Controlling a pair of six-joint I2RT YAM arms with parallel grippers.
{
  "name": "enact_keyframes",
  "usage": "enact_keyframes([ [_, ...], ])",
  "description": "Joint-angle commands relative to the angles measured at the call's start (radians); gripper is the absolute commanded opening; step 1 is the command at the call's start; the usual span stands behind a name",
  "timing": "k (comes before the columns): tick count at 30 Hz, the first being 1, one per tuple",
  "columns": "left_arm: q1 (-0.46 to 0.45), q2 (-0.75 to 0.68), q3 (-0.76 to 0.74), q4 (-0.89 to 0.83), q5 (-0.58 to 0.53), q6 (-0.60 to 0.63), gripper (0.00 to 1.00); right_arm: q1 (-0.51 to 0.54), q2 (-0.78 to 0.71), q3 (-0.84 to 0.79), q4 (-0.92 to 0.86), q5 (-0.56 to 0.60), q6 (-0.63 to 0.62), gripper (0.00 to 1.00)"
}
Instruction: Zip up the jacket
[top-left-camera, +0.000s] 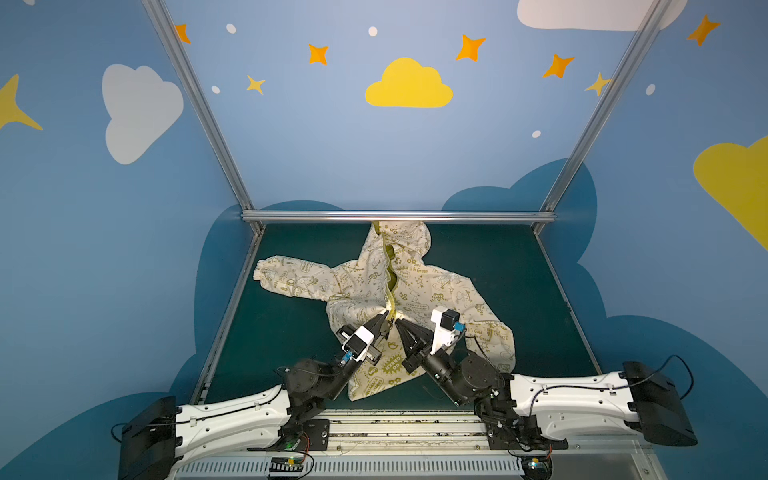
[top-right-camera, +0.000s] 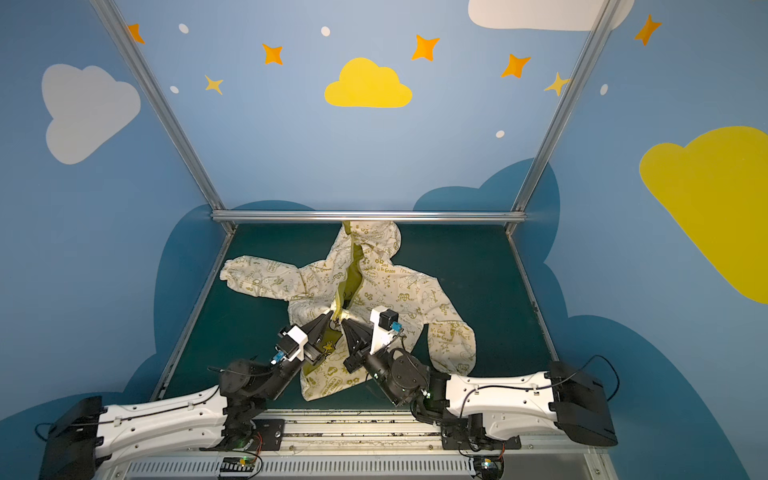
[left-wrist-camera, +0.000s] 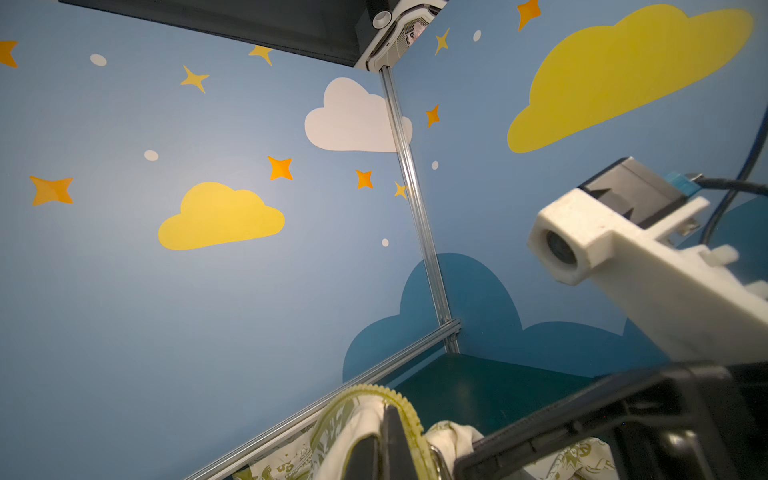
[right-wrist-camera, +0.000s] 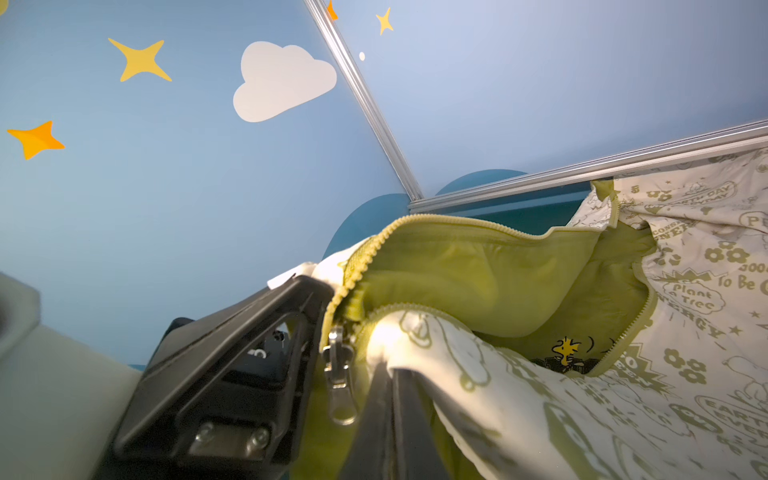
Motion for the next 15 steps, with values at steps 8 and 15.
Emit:
enact_keyframes([
  [8, -0.036, 0.061, 0.06, 0.095, -0.057, 0.146, 0.03, 0.036, -0.028, 0.043, 0.059, 0.111, -0.022, 0.0],
  [15, -0.063, 0.09, 0.076, 0.114, -0.087, 0.222, 0.03, 0.059, -0.027, 0.053, 0.079, 0.169, -0.047, 0.0],
])
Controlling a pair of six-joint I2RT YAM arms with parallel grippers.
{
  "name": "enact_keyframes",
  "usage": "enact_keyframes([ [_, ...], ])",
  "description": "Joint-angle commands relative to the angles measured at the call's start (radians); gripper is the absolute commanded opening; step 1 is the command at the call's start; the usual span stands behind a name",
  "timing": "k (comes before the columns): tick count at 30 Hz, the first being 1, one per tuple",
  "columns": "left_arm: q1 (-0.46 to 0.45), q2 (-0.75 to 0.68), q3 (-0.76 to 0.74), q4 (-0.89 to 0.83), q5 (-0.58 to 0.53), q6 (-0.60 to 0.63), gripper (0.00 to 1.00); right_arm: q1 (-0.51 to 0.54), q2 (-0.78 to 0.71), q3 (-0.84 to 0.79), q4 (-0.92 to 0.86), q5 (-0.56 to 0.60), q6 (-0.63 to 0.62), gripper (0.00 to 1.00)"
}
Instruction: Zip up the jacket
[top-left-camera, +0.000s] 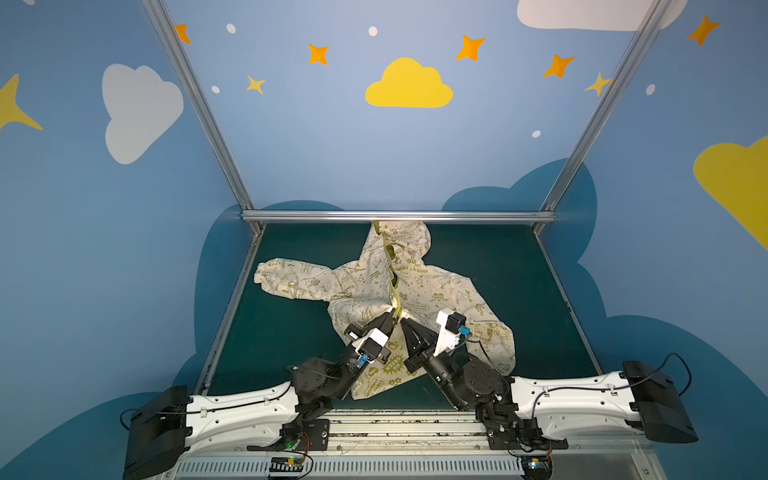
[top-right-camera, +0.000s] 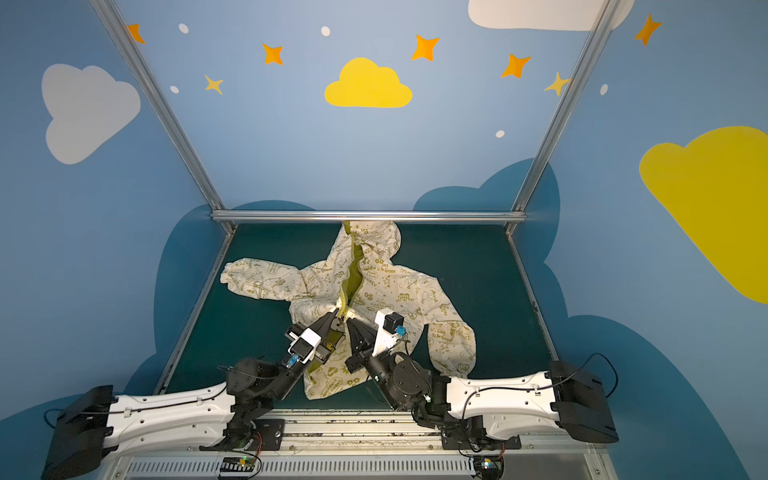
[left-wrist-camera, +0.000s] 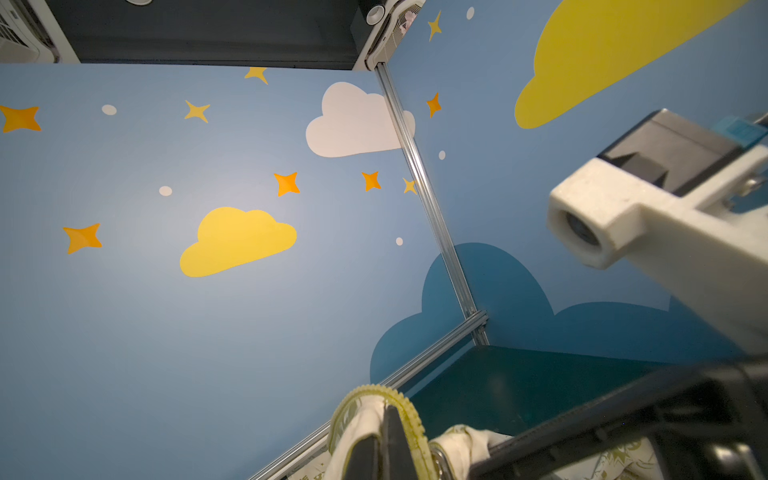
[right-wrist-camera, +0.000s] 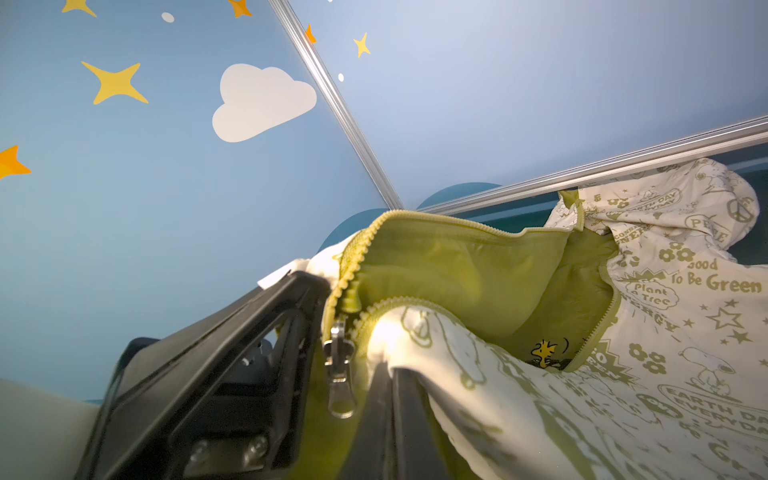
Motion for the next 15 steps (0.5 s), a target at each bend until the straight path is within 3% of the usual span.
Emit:
enact_keyframes([
  [1, -0.015, 0.006, 0.028, 0.06, -0.024, 0.062, 0.03, 0.017, -0.02, 0.051, 0.06, 0.048, -0.031, 0.0],
  [15, -0.036, 0.033, 0.053, 0.078, -0.051, 0.14, 0.03, 0.042, -0.016, 0.073, 0.078, 0.084, -0.058, 0.0],
])
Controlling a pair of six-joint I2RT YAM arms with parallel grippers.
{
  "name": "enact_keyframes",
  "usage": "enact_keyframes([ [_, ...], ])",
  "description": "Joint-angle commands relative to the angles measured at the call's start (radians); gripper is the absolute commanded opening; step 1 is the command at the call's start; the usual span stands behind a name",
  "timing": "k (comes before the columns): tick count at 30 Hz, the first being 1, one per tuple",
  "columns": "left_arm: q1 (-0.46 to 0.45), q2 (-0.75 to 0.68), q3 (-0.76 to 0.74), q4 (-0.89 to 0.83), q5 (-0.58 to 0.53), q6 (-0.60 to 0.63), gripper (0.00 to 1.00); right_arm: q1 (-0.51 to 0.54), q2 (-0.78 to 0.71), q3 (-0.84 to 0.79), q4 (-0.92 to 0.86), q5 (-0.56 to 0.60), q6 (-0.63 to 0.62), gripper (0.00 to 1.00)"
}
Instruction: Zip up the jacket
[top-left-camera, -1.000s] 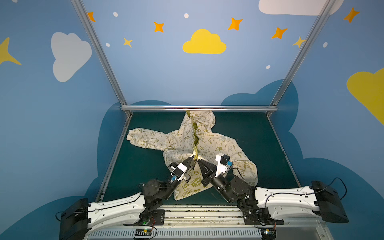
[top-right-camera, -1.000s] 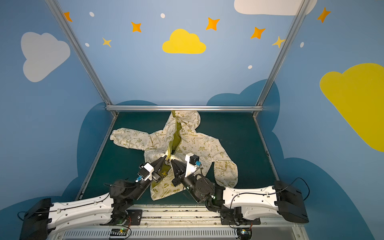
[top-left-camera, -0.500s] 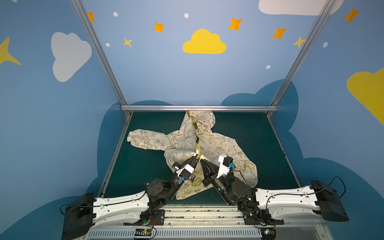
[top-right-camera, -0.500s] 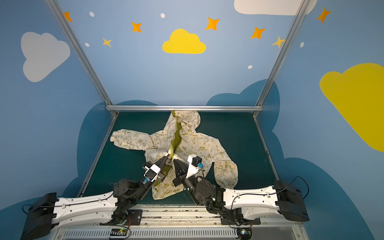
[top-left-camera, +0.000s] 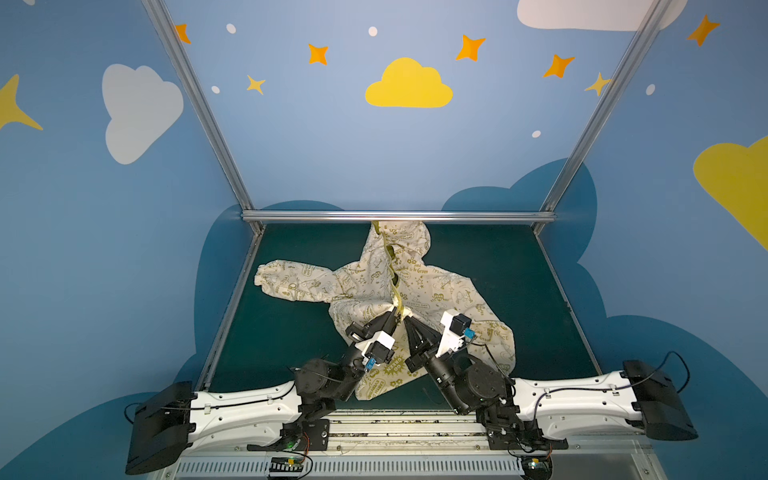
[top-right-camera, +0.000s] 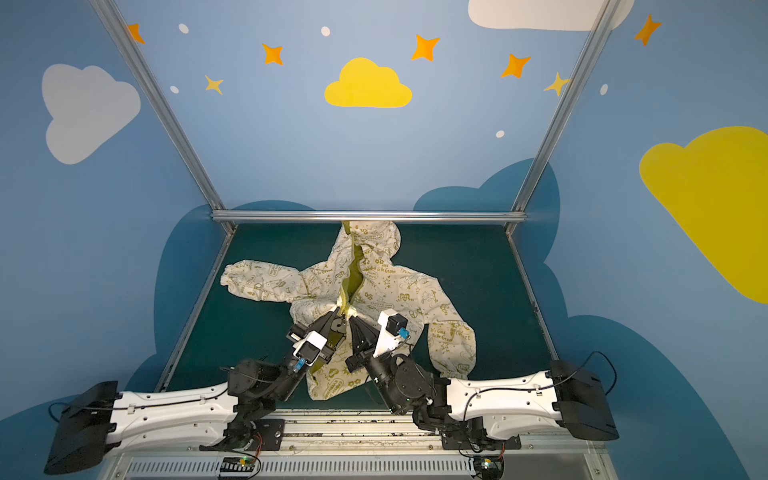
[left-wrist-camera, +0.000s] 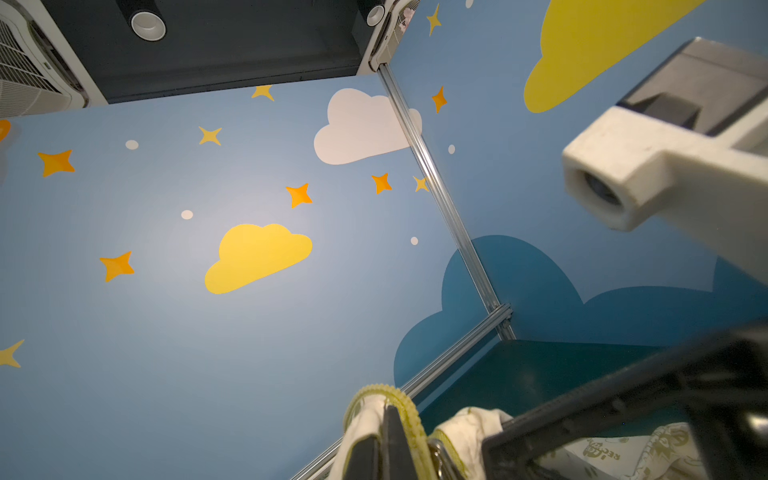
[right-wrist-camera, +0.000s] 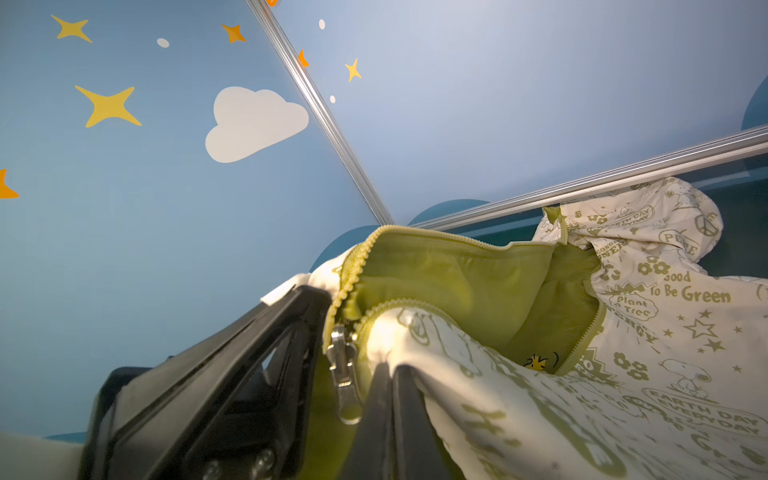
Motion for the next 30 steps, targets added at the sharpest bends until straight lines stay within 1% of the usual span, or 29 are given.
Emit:
enact_keyframes([
  [1, -0.008, 0.005, 0.032, 0.046, 0.003, 0.027, 0.03, 0.013, -0.013, 0.048, 0.057, 0.007, -0.017, 0.0],
  [3, -0.006, 0.009, 0.033, 0.062, 0.024, 0.027, 0.03, 0.017, -0.017, 0.04, 0.069, 0.014, -0.024, 0.0],
  [4, 0.001, 0.005, 0.036, 0.054, 0.042, -0.003, 0.03, 0.015, -0.026, 0.033, 0.057, 0.018, -0.029, 0.0],
  [6, 0.047, -0.041, 0.06, -0.072, 0.084, -0.173, 0.03, 0.0, -0.07, 0.033, -0.052, 0.016, -0.004, 0.0],
  [7, 0.093, -0.093, 0.081, -0.203, 0.14, -0.3, 0.03, -0.014, -0.106, 0.043, -0.162, 0.016, 0.032, 0.0],
  [8, 0.161, -0.139, 0.104, -0.363, 0.214, -0.439, 0.03, -0.032, -0.146, 0.058, -0.326, 0.017, 0.089, 0.0],
  [9, 0.223, -0.169, 0.122, -0.478, 0.253, -0.555, 0.03, -0.049, -0.179, 0.072, -0.465, 0.024, 0.156, 0.0],
  [10, 0.284, -0.194, 0.126, -0.56, 0.269, -0.663, 0.03, -0.079, -0.221, 0.078, -0.621, 0.015, 0.235, 0.0],
  [11, 0.34, -0.215, 0.118, -0.621, 0.28, -0.74, 0.03, -0.115, -0.261, 0.067, -0.732, -0.018, 0.283, 0.0],
  [13, 0.417, -0.239, 0.096, -0.686, 0.289, -0.852, 0.03, -0.19, -0.326, 0.027, -0.848, -0.097, 0.346, 0.0],
  [14, 0.454, -0.244, 0.095, -0.723, 0.314, -0.879, 0.03, -0.229, -0.356, 0.018, -0.902, -0.147, 0.362, 0.0],
  [15, 0.487, -0.246, 0.104, -0.774, 0.347, -0.902, 0.03, -0.27, -0.384, 0.022, -0.996, -0.188, 0.4, 0.0],
  [17, 0.53, -0.235, 0.135, -0.867, 0.379, -0.963, 0.03, -0.346, -0.429, 0.034, -1.147, -0.289, 0.434, 0.0],
  [20, 0.543, -0.214, 0.161, -0.956, 0.468, -1.043, 0.03, -0.427, -0.471, 0.035, -1.338, -0.438, 0.546, 0.0],
  [22, 0.543, -0.197, 0.143, -0.979, 0.536, -1.115, 0.03, -0.443, -0.473, -0.001, -1.385, -0.547, 0.613, 0.0],
  [23, 0.542, -0.193, 0.131, -0.995, 0.552, -1.15, 0.03, -0.446, -0.464, -0.019, -1.397, -0.592, 0.639, 0.0],
  [25, 0.522, -0.196, 0.089, -1.008, 0.552, -1.238, 0.03, -0.449, -0.423, -0.056, -1.418, -0.69, 0.701, 0.0],
  [26, 0.509, -0.203, 0.069, -1.012, 0.546, -1.265, 0.03, -0.449, -0.403, -0.065, -1.433, -0.717, 0.724, 0.0],
  [30, 0.427, -0.25, 0.013, -1.039, 0.467, -1.325, 0.03, -0.46, -0.342, -0.129, -1.407, -0.827, 0.763, 0.0],
])
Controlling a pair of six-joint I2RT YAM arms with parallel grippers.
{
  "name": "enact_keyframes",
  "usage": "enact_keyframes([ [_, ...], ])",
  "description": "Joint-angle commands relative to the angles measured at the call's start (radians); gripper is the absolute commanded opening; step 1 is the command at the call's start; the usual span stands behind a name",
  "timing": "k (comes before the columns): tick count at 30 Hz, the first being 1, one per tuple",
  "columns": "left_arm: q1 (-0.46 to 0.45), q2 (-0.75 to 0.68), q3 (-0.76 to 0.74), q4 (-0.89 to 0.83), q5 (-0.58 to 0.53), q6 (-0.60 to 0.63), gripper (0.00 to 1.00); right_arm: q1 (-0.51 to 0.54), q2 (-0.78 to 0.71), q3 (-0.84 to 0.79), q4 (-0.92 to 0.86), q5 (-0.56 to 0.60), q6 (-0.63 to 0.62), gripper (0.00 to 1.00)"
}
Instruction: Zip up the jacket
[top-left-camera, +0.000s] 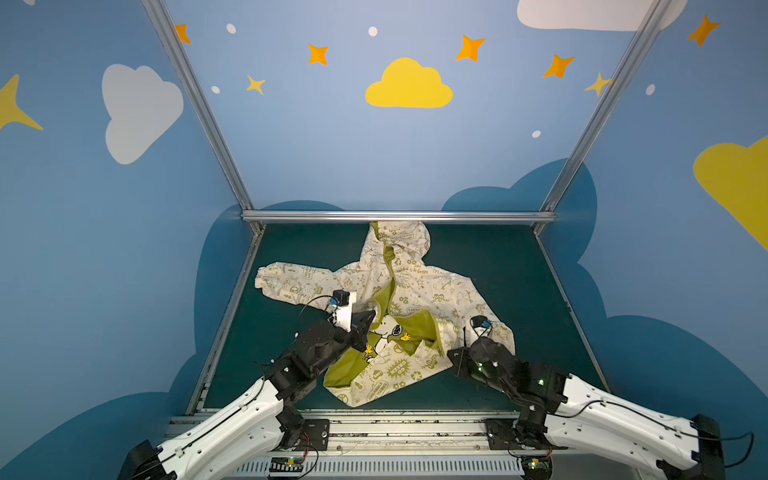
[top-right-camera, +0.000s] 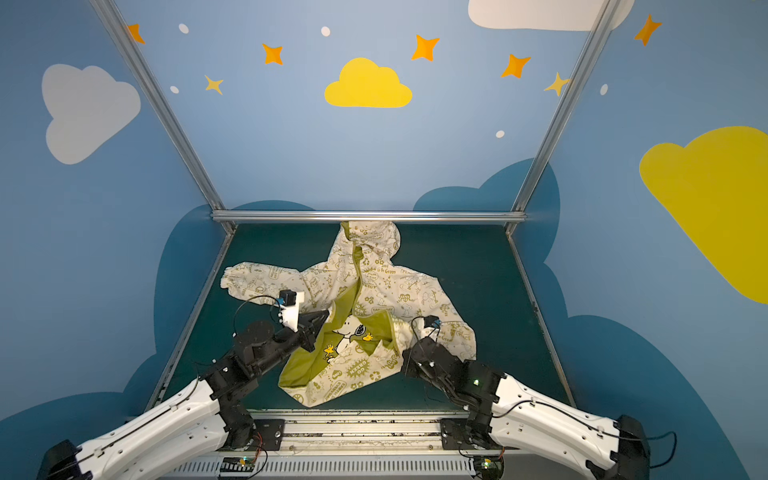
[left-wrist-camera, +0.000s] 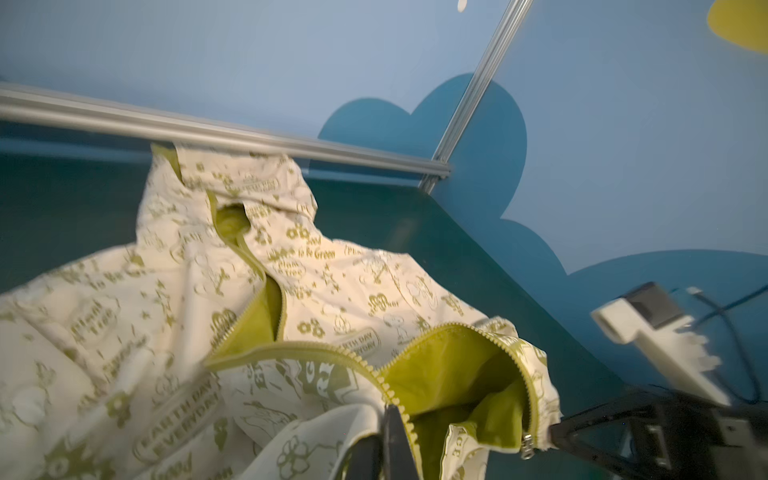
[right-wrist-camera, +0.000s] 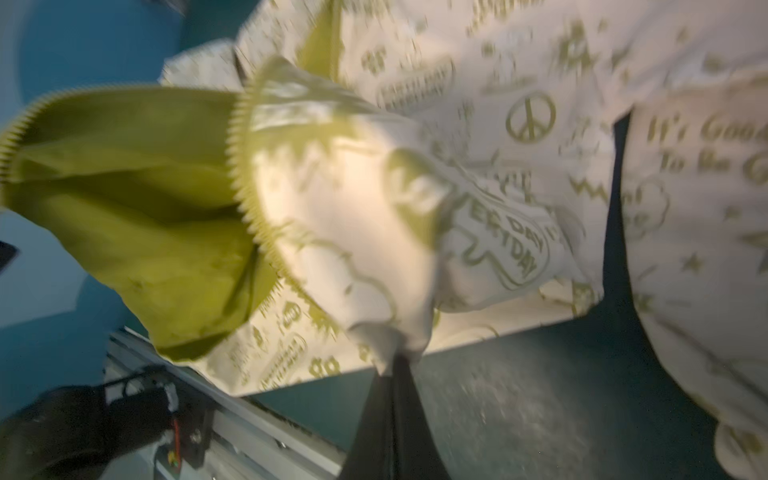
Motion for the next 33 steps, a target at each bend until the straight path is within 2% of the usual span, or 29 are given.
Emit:
enact_keyframes([
  [1, -0.054, -0.033, -0.027, -0.058, -0.037, -0.115, 0.03, -0.016, 0.022, -0.052, -0.032, -0.166, 0.082, 0.0],
  [8, -0.109, 0.003, -0.065, -0.049, -0.067, -0.183, 0.03, -0.033, 0.062, -0.072, -0.003, -0.219, 0.006, 0.0],
  [10, -0.11, 0.022, -0.052, -0.064, -0.061, -0.182, 0.03, -0.037, 0.103, -0.067, -0.008, -0.271, -0.011, 0.0],
  [12, -0.111, 0.035, -0.036, -0.089, -0.055, -0.172, 0.03, -0.043, 0.155, -0.069, 0.017, -0.372, -0.013, 0.0],
  [15, -0.111, 0.04, -0.031, -0.101, -0.056, -0.17, 0.03, -0.042, 0.2, -0.133, 0.265, -0.546, 0.045, 0.0],
  [19, -0.11, 0.033, -0.033, -0.108, -0.092, -0.18, 0.03, -0.046, 0.179, -0.17, 0.486, -0.559, 0.074, 0.0],
  [22, -0.09, 0.012, -0.035, -0.126, -0.116, -0.177, 0.03, -0.076, 0.178, -0.166, 0.573, -0.589, 0.091, 0.0],
  [25, -0.044, 0.004, -0.026, -0.146, -0.081, -0.175, 0.03, -0.111, 0.217, -0.188, 0.674, -0.638, 0.148, 0.0],
  [27, -0.02, 0.012, -0.023, -0.147, -0.06, -0.17, 0.03, -0.126, 0.259, -0.183, 0.643, -0.651, 0.153, 0.0],
  [31, -0.006, 0.057, -0.006, -0.14, -0.021, -0.16, 0.03, -0.142, 0.311, -0.138, 0.393, -0.621, 0.082, 0.0],
  [32, -0.006, 0.068, 0.0, -0.142, -0.011, -0.16, 0.03, -0.136, 0.312, -0.128, 0.359, -0.61, 0.07, 0.05],
  [33, -0.005, 0.083, 0.008, -0.148, -0.004, -0.16, 0.03, -0.127, 0.309, -0.105, 0.314, -0.593, 0.05, 0.16],
])
